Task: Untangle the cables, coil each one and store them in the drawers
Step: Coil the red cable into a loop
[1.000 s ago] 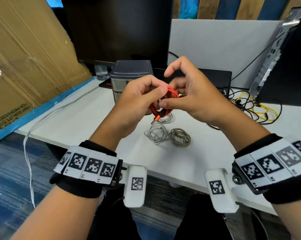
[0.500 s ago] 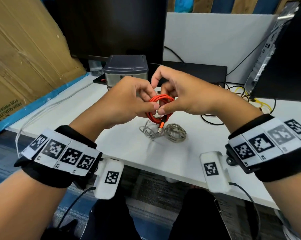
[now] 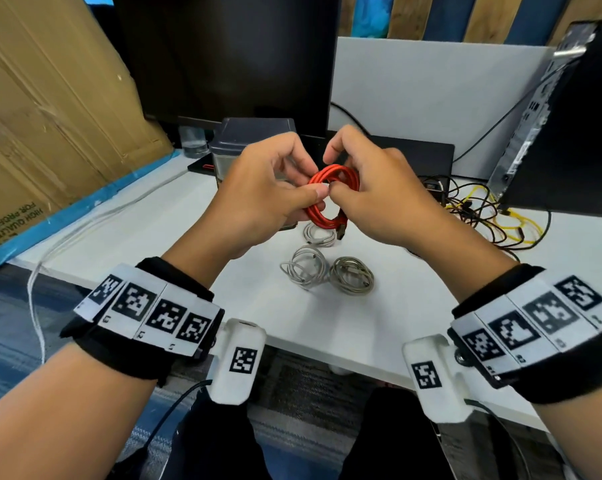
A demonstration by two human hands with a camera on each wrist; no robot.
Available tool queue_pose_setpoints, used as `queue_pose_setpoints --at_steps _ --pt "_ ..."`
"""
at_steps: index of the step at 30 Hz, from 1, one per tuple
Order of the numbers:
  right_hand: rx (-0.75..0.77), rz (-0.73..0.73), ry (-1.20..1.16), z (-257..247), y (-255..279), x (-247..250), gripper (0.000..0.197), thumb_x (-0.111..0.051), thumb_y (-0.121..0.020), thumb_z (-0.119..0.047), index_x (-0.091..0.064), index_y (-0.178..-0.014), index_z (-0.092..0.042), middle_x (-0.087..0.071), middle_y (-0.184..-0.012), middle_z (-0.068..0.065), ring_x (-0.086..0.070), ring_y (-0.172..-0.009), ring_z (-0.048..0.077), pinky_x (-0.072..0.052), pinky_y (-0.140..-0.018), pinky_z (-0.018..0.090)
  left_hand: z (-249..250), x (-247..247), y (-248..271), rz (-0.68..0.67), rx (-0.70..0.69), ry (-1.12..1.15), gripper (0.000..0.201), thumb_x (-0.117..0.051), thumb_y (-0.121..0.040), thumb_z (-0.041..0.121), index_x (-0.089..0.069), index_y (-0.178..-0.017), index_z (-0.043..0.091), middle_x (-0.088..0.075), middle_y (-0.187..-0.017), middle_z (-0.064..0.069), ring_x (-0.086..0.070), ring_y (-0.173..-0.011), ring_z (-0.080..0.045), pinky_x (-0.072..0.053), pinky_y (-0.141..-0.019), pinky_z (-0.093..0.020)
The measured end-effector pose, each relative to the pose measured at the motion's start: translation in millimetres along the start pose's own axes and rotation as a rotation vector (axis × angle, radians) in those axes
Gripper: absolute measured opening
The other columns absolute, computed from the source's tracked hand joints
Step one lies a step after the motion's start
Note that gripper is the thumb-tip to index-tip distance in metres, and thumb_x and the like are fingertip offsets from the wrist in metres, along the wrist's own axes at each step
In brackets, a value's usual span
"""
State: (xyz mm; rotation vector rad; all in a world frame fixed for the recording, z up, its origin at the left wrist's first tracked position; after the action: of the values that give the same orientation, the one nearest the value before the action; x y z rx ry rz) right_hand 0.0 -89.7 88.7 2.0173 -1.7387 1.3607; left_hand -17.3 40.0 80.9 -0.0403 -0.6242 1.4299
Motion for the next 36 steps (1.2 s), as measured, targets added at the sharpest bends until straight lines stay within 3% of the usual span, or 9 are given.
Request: queue_pose_setpoints --at_steps 4,7,10,14,21,27,30,33,36 --pt "-0.091 -0.1 -0.149 11.2 -10.6 1.3 0.019 -0.066 -0.093 -0.016 -0.057 -0.11 -0.021 -0.072 -0.084 0.008 -0.07 -0.076 0.026 -0.06 -0.065 0.037 -0.3 2.7 -11.6 0.007 0.008 0.021 0.02 -0.076 -0.089 0.006 -0.062 -0.102 0.002 -0.074 -0.087 -0.012 -0.078 -0.08 -0.02 -0.065 -0.068 -0.038" --pt "-0.182 -0.168 -0.257 25.1 -10.5 -0.6 0.019 -0.069 -0.092 -0.014 -0.059 -0.108 -0.018 -0.075 -0.088 0.007 -0.075 -0.079 0.024 -0.057 -0.066 0.034 -3.5 1.8 -18.9 -0.002 0.024 0.04 0.019 -0.076 -0.09 0.005 -0.062 -0.101 0.001 -0.073 -0.09 -0.016 -0.078 -0.08 -0.021 -0.065 -0.067 -0.037" --pt "-0.221 -0.12 -0.225 38.1 -8.9 -0.7 0.012 -0.073 -0.089 -0.013 -0.063 -0.096 -0.012 -0.076 -0.081 0.008 -0.075 -0.07 0.022 -0.053 -0.06 0.031 -10.7 -2.2 -23.3 -0.001 0.045 0.044 0.02 -0.075 -0.09 0.004 -0.061 -0.103 -0.001 -0.073 -0.092 -0.018 -0.078 -0.079 -0.021 -0.062 -0.062 -0.028" --pt "-0.281 -0.005 -0.272 56.4 -9.7 2.3 0.011 -0.079 -0.085 -0.011 -0.068 -0.084 -0.009 -0.074 -0.068 0.01 -0.074 -0.064 0.025 -0.056 -0.059 0.029 -22.4 -8.8 -28.7 0.001 0.063 0.052 0.022 -0.075 -0.09 0.006 -0.06 -0.105 -0.002 -0.074 -0.092 -0.017 -0.078 -0.079 -0.02 -0.065 -0.065 -0.035" --pt "-0.334 0.018 -0.365 79.2 -24.2 -2.4 0.011 -0.079 -0.085 -0.008 -0.068 -0.082 -0.008 -0.073 -0.069 0.01 -0.069 -0.058 0.018 -0.055 -0.059 0.026 -34.5 -11.5 -48.6 0.009 0.07 0.03 0.022 -0.074 -0.092 0.007 -0.06 -0.106 -0.002 -0.075 -0.088 -0.012 -0.078 -0.079 -0.019 -0.063 -0.064 -0.029" --pt "-0.412 -0.059 -0.414 103.5 -39.1 -22.6 0.011 -0.077 -0.086 -0.005 -0.066 -0.083 -0.005 -0.071 -0.064 0.009 -0.067 -0.058 0.019 -0.055 -0.058 0.026 -59.5 -13.3 -65.9 -0.009 0.103 -0.073 0.013 -0.073 -0.094 0.014 -0.068 -0.104 0.006 -0.076 -0.092 -0.011 -0.077 -0.084 -0.017 -0.065 -0.074 -0.036" --pt "-0.492 -0.094 -0.411 124.6 -54.2 -30.9 0.011 -0.074 -0.088 -0.002 -0.066 -0.081 -0.005 -0.07 -0.063 0.008 -0.067 -0.059 0.02 -0.054 -0.059 0.026 -75.3 -19.1 -78.9 -0.089 0.133 -0.179 0.017 -0.069 -0.098 0.016 -0.072 -0.114 0.016 -0.078 -0.096 -0.002 -0.075 -0.09 -0.013 -0.064 -0.083 -0.038" --pt "-0.577 -0.12 -0.397 149.0 -72.6 -44.2 0.013 -0.072 -0.089 0.0 -0.064 -0.079 -0.005 -0.07 -0.067 0.013 -0.064 -0.057 0.021 -0.054 -0.056 0.025 -91.6 -32.7 -88.3 -0.237 0.157 -0.357 0.026 -0.064 -0.099 0.015 -0.071 -0.125 0.015 -0.076 -0.104 -0.004 -0.071 -0.098 -0.021 -0.06 -0.091 -0.044" --pt "-0.67 -0.176 -0.367 171.0 -85.1 -65.9 0.007 -0.07 -0.09 0.001 -0.064 -0.087 -0.001 -0.07 -0.075 0.017 -0.064 -0.055 0.02 -0.054 -0.051 0.023 -110.0 -47.6 -91.6 -0.375 0.213 -0.507 0.023 -0.057 -0.1 0.017 -0.07 -0.112 0.002 -0.071 -0.093 -0.014 -0.062 -0.081 -0.021 -0.054 -0.077 -0.043"
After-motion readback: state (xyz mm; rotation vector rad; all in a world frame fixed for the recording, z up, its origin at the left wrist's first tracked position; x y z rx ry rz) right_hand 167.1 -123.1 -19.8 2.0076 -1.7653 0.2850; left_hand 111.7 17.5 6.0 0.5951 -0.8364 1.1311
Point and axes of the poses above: each hand's wrist, its own y-axis away from the middle knuckle, its own x-axis out of the back of the hand, z = x × y, the point moved 10 cm from there along -y, towards the middle knuckle
